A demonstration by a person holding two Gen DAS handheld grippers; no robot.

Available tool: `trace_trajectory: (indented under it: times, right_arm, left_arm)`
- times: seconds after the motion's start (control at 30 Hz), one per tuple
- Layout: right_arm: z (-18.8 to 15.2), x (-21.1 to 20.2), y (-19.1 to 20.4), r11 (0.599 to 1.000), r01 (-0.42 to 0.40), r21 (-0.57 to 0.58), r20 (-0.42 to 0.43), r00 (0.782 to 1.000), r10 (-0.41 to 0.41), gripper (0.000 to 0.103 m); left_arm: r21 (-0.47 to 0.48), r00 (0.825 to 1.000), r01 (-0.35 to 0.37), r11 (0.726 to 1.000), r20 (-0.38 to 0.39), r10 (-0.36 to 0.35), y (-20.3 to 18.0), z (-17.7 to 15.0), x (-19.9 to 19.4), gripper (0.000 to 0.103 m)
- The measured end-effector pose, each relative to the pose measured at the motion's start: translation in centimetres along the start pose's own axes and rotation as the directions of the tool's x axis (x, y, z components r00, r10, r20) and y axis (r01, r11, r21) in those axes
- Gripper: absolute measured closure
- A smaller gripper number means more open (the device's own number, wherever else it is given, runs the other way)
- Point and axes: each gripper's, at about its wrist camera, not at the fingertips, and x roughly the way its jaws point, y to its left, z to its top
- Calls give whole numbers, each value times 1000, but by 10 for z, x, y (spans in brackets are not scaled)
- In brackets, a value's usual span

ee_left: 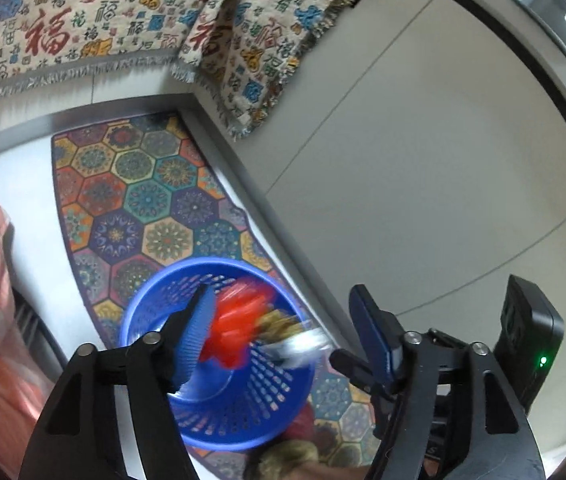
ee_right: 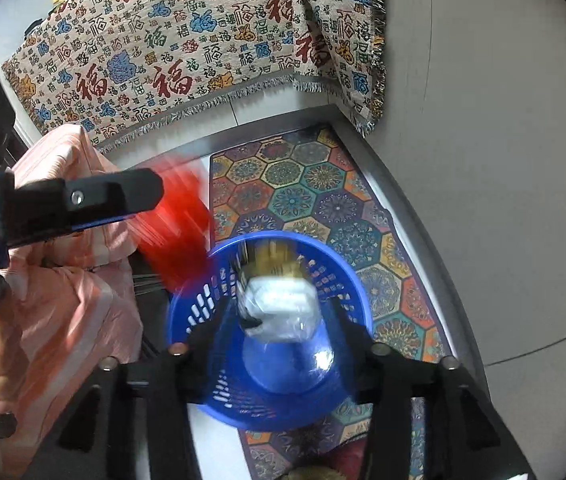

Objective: Collect trash
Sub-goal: 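Open both tools to drop the red bag and gold item into the basket, then grasp the black mesh sleeve with the left tool while the right tool grasps the orange chip bag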

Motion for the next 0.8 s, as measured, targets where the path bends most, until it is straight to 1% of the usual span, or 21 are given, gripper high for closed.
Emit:
trace_trajectory:
  times: [0.1,0.2,0.27,0.33,0.37,0.47,0.57,0.6,0.67,0.7,0.73,0.77,0.8]
  right_arm:
    - [1,2,-3,1000,1,17,-3,1000,-1,52]
    - [5,-8,-5,999,21,32,29,999,-22,52]
    - [9,-19,-3,998,38,40,62,997,-41,49]
    - [12,-33,1,997,59,43,99,993,-63,49]
    - [14,-41,6,997,67,38,119,990,-71,48]
    - [17,-62,28,997,79,5,166,983,-78,48]
    - [18,-84,65,995,73,-61,218,974,-58,48]
    - [19,-91,82,993,67,-93,238,970,-43,48]
    - [18,-104,114,987,48,-154,268,963,-5,46]
    - [16,-111,135,980,34,-194,284,959,23,45]
    - [14,-117,156,972,15,-233,295,954,56,44]
    - [11,-120,170,966,1,-259,297,952,79,44]
    - [8,-123,192,954,-25,-300,294,949,117,44]
  left_arm:
    - [-12,1000,-1,1000,12,1,3,0,-8,30]
    - [27,998,-14,1000,55,12,-9,-2,-39,30]
    - [67,996,-17,998,94,11,-19,-6,-69,29]
    - [94,991,-41,995,134,29,-26,-12,-103,22]
    - [104,986,-56,993,159,39,-26,-18,-125,21]
    - [91,977,-107,990,194,88,-14,-36,-170,20]
    - [46,960,-198,979,211,185,17,-66,-215,18]
    - [27,950,-242,970,212,231,32,-80,-230,17]
    - [-17,922,-330,944,207,326,62,-105,-255,17]
    - [-49,902,-380,924,201,382,79,-118,-268,17]
    - [-75,886,-415,907,195,421,93,-130,-280,17]
    - [-111,860,-462,880,186,475,112,-145,-297,17]
    - [-134,842,-492,860,178,509,124,-155,-305,17]
